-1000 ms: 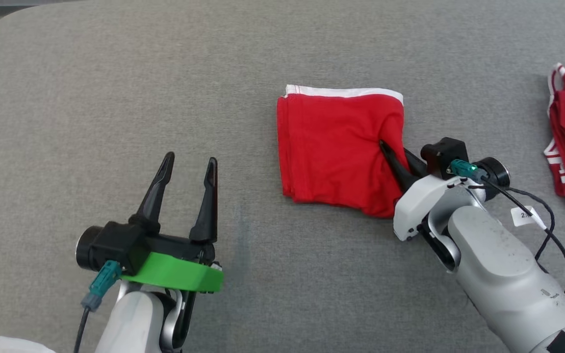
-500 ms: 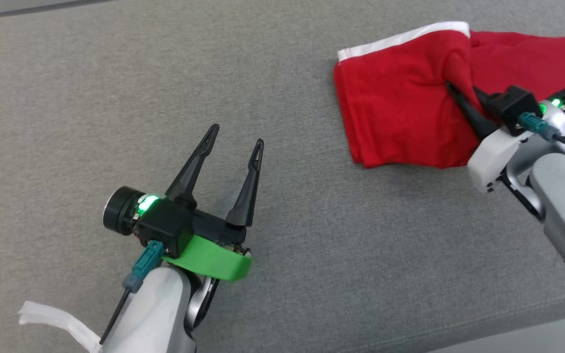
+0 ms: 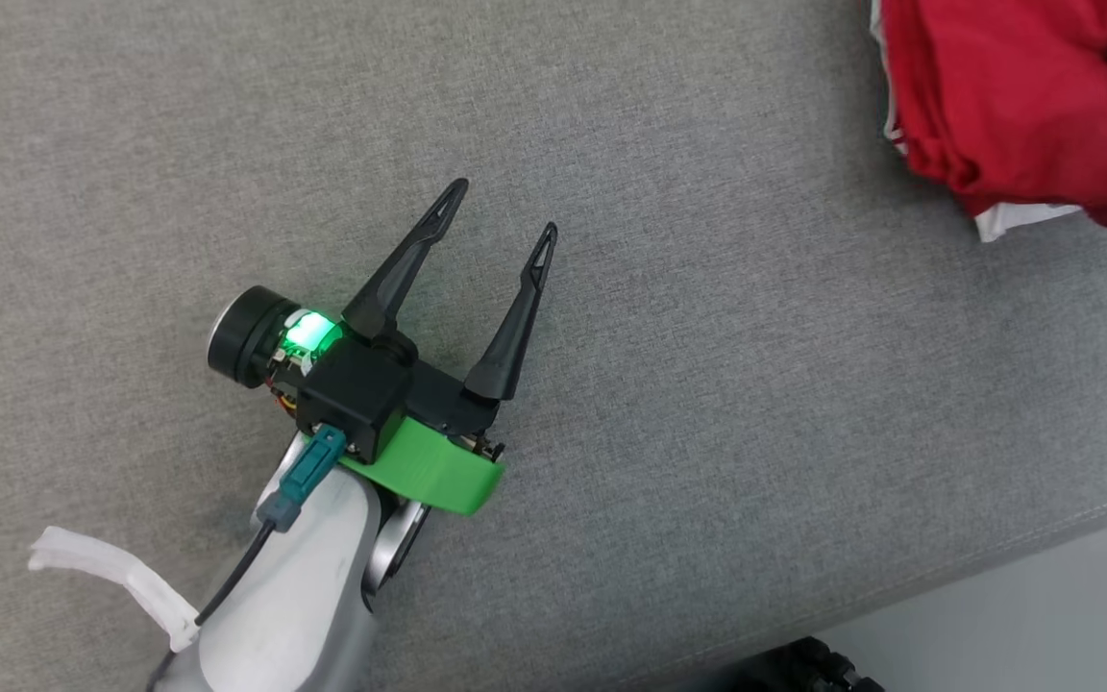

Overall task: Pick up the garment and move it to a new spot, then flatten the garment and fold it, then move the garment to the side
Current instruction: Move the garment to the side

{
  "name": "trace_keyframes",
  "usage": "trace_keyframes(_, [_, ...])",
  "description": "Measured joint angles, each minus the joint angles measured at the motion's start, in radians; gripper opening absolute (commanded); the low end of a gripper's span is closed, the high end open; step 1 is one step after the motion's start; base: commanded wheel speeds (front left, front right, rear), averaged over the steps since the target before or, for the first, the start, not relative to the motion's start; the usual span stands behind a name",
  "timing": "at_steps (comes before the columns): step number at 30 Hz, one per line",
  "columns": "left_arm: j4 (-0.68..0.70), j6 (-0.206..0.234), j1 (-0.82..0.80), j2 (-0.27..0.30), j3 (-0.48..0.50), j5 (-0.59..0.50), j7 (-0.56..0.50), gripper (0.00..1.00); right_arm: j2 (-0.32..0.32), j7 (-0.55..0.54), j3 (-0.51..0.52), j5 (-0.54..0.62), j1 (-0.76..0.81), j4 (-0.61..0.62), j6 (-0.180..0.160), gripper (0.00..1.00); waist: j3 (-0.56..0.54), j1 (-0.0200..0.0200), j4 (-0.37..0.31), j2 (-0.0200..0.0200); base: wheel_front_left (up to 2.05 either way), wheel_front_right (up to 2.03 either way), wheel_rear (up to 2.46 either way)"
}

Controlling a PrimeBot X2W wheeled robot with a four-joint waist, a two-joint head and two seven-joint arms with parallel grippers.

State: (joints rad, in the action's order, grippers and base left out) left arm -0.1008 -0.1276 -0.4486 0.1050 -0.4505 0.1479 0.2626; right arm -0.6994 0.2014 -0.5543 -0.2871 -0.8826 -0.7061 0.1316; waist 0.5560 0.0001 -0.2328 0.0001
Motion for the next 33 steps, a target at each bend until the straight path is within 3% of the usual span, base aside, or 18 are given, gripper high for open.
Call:
trace_keyframes(6, [0.009, 0.000, -0.022, 0.002, -0.004, 0.007, 0.000, 1.00, -0.027, 0.012, -0.002, 0.027, -0.038, -0.097, 0.000, 0.00, 0.068, 0.0000, 0.008, 0.0000, 0.00, 0.00, 0.00])
trace_keyframes(16, [0.011, 0.000, -0.023, -0.009, 0.004, 0.015, 0.000, 1.00, -0.029, 0.038, 0.010, 0.054, -0.091, -0.179, 0.000, 0.00, 0.078, 0.0000, 0.055, 0.0000, 0.00, 0.00, 0.00])
trace_keyframes(17, [0.010, 0.000, -0.023, -0.011, 0.004, 0.016, 0.000, 1.00, -0.028, 0.039, 0.007, 0.056, -0.091, -0.182, 0.000, 0.34, 0.074, 0.0000, 0.056, 0.0000, 0.00, 0.00, 0.00])
trace_keyframes(18, [0.008, 0.000, -0.023, -0.014, 0.005, 0.017, 0.000, 1.00, -0.027, 0.042, 0.004, 0.057, -0.092, -0.185, 0.000, 0.80, 0.070, 0.0000, 0.057, 0.0000, 0.00, 0.00, 0.00])
trace_keyframes(19, [0.006, 0.000, -0.023, -0.017, 0.005, 0.017, 0.000, 1.00, -0.027, 0.044, 0.001, 0.060, -0.094, -0.188, 0.000, 1.00, 0.064, 0.0000, 0.058, 0.0000, 0.00, 0.00, 0.00])
trace_keyframes(33, [-0.009, 0.000, 0.043, -0.046, 0.061, 0.037, 0.000, 1.00, -0.036, 0.048, -0.004, 0.015, -0.109, -0.199, 0.000, 1.00, -0.073, 0.0000, 0.065, 0.0000, 0.00, 0.00, 0.00])
